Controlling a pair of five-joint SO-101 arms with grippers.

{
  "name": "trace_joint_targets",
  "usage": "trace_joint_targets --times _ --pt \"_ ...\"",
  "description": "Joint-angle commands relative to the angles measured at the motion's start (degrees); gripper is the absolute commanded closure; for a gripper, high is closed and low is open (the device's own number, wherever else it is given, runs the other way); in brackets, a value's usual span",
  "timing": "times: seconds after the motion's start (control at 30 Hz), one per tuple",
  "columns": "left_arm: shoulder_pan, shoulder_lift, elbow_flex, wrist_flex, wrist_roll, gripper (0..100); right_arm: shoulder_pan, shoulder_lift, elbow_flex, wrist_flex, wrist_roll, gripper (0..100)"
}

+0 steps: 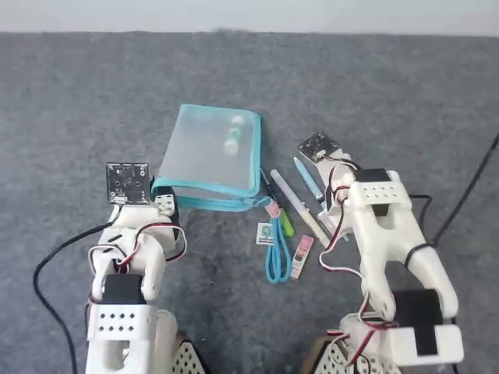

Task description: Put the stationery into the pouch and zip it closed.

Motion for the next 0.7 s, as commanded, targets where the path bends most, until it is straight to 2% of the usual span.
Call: trace_joint_targets --times 0.0,0.17,0.33,0.47,0.67 --pt "-0.35 -1.14 -3.03 -1.14 -0.18 99 -1.45 1.89 -2.90 -1.54 0.79 80.9" --pt "-0.35 -1.14 -2.95 -1.05 -0.18 99 -0.04 9.63 -5.10 -3.74 0.62 83.1" --pt "-0.26 -1.14 -2.42 -1.23 -0.18 99 3.21 11.74 -8.44 -2.33 0.26 99.4" --pt "-0.26 -1.14 -2.42 -1.23 -0.18 99 5.23 9.10 -8.44 -1.27 -2.20 99.1" --pt "-0.26 -1.14 -2.42 -1.32 -0.18 99 5.23 -5.58 -8.70 9.71 -2.46 99.0"
